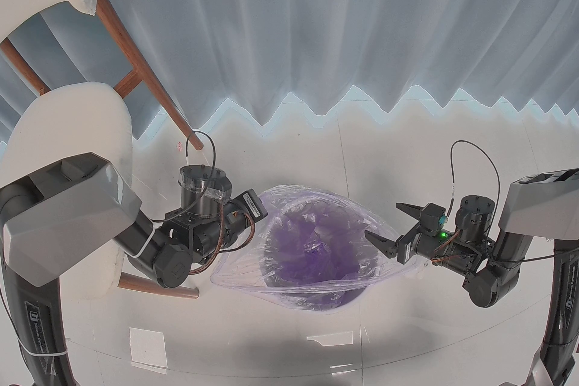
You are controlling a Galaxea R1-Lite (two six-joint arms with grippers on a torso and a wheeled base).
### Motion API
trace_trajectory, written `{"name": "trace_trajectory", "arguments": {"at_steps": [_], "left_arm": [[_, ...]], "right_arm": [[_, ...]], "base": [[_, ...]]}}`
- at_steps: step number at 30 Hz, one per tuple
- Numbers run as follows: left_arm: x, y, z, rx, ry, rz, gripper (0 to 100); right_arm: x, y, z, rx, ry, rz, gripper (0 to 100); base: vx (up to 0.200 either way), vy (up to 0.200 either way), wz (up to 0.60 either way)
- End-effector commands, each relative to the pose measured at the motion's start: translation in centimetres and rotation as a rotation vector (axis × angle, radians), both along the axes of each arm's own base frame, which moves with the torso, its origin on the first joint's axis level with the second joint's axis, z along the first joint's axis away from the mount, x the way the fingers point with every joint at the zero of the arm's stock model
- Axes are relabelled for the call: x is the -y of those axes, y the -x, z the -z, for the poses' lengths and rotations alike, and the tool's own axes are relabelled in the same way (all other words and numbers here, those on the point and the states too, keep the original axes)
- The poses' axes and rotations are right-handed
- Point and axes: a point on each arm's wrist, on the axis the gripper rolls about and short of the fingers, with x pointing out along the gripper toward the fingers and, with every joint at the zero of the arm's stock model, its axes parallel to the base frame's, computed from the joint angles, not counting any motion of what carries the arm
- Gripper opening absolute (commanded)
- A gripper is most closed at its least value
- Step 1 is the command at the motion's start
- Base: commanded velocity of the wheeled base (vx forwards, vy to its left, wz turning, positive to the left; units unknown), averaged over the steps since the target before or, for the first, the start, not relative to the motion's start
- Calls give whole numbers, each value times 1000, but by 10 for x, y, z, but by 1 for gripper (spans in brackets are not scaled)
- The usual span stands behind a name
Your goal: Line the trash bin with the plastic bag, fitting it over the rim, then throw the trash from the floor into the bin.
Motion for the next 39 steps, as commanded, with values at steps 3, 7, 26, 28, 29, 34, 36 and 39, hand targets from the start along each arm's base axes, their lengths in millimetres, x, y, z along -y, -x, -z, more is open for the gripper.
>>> {"name": "trace_trajectory", "arguments": {"at_steps": [3, 7, 26, 28, 29, 34, 36, 39], "left_arm": [[0, 2, -4, 8, 4, 1, 0], [0, 3, -3, 5, 2, 3, 0], [-5, -2, -3, -1, 27, 46, 0], [-9, -5, -4, -2, 37, 58, 0], [-11, -7, -5, -1, 46, 64, 0], [-17, -17, 5, -26, 66, 96, 0], [-16, -23, 9, -30, 67, 89, 0], [-19, -27, 15, -49, 79, 71, 0]], "right_arm": [[-5, -6, 13, -18, 5, -8, 100], [-7, -12, 9, 1, -5, -5, 0], [-7, -24, -12, -163, -292, 78, 0], [-8, -28, -15, -198, -329, 97, 0], [-9, -30, -16, -220, -349, 108, 0], [-13, -45, -19, -314, -441, 175, 0], [-15, -49, -20, -348, -474, 206, 0], [-18, -54, -24, -432, -554, 242, 0]], "base": [[0, 0, 0], [0, 0, 0], [0, 0, 0], [0, 0, 0], [0, 0, 0], [0, 0, 0], [0, 0, 0], [0, 0, 0]]}}
